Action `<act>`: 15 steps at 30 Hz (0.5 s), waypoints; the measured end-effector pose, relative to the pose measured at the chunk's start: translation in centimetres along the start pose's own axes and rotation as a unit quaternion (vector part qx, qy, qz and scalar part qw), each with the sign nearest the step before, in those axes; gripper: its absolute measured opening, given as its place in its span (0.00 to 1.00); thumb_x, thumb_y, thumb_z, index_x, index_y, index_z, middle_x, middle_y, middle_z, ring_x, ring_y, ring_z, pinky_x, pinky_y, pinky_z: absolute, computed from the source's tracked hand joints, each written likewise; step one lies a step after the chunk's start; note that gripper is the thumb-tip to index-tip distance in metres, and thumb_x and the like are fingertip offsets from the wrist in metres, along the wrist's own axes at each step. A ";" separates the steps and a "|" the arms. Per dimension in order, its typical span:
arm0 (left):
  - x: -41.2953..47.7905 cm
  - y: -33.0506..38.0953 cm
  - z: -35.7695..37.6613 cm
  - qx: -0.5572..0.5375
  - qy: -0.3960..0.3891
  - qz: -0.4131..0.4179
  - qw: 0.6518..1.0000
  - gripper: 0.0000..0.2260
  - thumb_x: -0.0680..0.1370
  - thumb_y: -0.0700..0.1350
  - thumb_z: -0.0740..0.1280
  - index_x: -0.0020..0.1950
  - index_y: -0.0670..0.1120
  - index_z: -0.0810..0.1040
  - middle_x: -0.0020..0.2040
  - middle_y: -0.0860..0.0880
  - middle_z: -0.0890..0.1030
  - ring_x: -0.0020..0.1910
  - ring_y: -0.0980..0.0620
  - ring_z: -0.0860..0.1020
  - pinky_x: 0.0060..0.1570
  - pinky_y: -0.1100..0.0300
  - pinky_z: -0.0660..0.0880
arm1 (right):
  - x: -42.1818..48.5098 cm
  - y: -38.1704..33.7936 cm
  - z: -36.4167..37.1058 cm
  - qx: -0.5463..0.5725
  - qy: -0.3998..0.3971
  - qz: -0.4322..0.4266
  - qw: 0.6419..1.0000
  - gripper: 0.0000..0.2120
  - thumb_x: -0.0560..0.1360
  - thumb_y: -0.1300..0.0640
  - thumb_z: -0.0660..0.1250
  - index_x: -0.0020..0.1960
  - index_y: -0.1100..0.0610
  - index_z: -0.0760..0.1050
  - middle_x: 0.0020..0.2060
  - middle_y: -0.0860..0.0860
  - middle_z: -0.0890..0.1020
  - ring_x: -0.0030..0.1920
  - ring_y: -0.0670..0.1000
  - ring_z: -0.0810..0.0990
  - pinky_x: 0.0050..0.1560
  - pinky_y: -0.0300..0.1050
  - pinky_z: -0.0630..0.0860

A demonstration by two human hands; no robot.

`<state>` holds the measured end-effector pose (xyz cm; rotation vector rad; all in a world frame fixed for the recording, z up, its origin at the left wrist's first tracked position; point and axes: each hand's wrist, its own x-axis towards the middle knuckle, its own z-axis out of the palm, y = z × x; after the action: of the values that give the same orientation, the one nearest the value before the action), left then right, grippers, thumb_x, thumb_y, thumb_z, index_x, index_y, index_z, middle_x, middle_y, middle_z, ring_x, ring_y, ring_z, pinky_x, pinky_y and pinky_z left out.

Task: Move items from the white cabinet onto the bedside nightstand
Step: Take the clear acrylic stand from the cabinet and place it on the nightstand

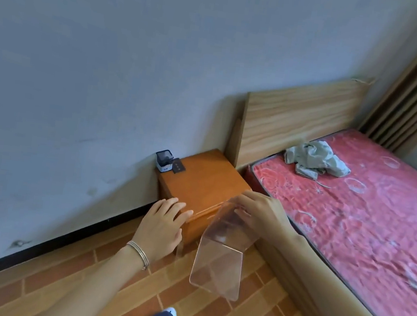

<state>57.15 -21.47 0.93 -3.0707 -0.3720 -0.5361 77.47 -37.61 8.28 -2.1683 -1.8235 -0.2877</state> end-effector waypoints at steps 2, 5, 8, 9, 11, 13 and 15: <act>2.4 -2.3 1.4 0.004 -0.008 -0.013 1.000 0.22 0.64 0.45 0.76 0.58 0.48 0.80 0.55 0.46 0.80 0.57 0.44 0.77 0.55 0.48 0.75 | 3.2 1.7 1.3 0.005 -0.009 -0.015 1.000 0.09 0.69 0.60 0.72 0.48 0.51 0.79 0.39 0.45 0.80 0.36 0.46 0.79 0.27 0.36 0.70; 5.9 -5.4 3.3 0.012 -0.022 -0.022 0.999 0.22 0.66 0.50 0.75 0.59 0.48 0.79 0.56 0.47 0.80 0.58 0.45 0.77 0.56 0.48 0.74 | 7.9 4.2 3.0 0.016 -0.030 -0.030 0.999 0.10 0.68 0.61 0.74 0.47 0.51 0.79 0.38 0.45 0.80 0.36 0.45 0.79 0.26 0.35 0.68; 9.2 -8.4 5.4 0.025 -0.040 -0.022 0.999 0.22 0.67 0.53 0.74 0.59 0.49 0.79 0.56 0.47 0.80 0.58 0.45 0.77 0.56 0.48 0.75 | 12.1 6.9 5.2 0.008 -0.030 -0.045 0.998 0.10 0.66 0.60 0.76 0.45 0.50 0.79 0.38 0.44 0.80 0.35 0.45 0.79 0.24 0.36 0.67; 10.2 -9.2 6.0 0.027 -0.042 -0.030 0.998 0.22 0.67 0.54 0.74 0.59 0.49 0.79 0.56 0.47 0.80 0.58 0.45 0.77 0.56 0.48 0.75 | 13.4 7.7 5.7 0.007 -0.030 -0.047 0.998 0.11 0.66 0.60 0.77 0.45 0.51 0.79 0.37 0.45 0.79 0.35 0.45 0.79 0.24 0.35 0.66; 11.6 -10.2 7.2 0.025 -0.052 -0.044 0.997 0.22 0.68 0.54 0.73 0.59 0.49 0.79 0.56 0.47 0.80 0.58 0.45 0.77 0.56 0.48 0.75 | 15.8 9.4 6.9 -0.002 -0.028 -0.053 0.998 0.12 0.64 0.60 0.78 0.44 0.52 0.80 0.37 0.46 0.80 0.34 0.46 0.79 0.24 0.34 0.66; 12.9 -11.0 8.6 0.023 -0.061 -0.045 0.997 0.22 0.68 0.55 0.73 0.60 0.49 0.79 0.56 0.48 0.80 0.58 0.46 0.77 0.56 0.48 0.75 | 18.1 11.3 8.4 -0.013 -0.037 -0.059 0.997 0.12 0.63 0.60 0.79 0.43 0.51 0.80 0.37 0.46 0.80 0.34 0.47 0.79 0.24 0.34 0.67; 14.2 -11.9 10.2 0.019 -0.067 -0.054 0.996 0.22 0.68 0.55 0.73 0.60 0.50 0.79 0.57 0.48 0.80 0.58 0.46 0.77 0.56 0.49 0.75 | 20.5 13.4 10.1 -0.014 -0.048 -0.064 0.997 0.12 0.63 0.60 0.78 0.44 0.51 0.80 0.37 0.46 0.80 0.33 0.47 0.80 0.24 0.34 0.65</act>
<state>70.80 -6.14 -4.38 -3.0719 -0.5477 -0.3208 93.92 -17.23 4.49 -2.1214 -2.0270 -0.2406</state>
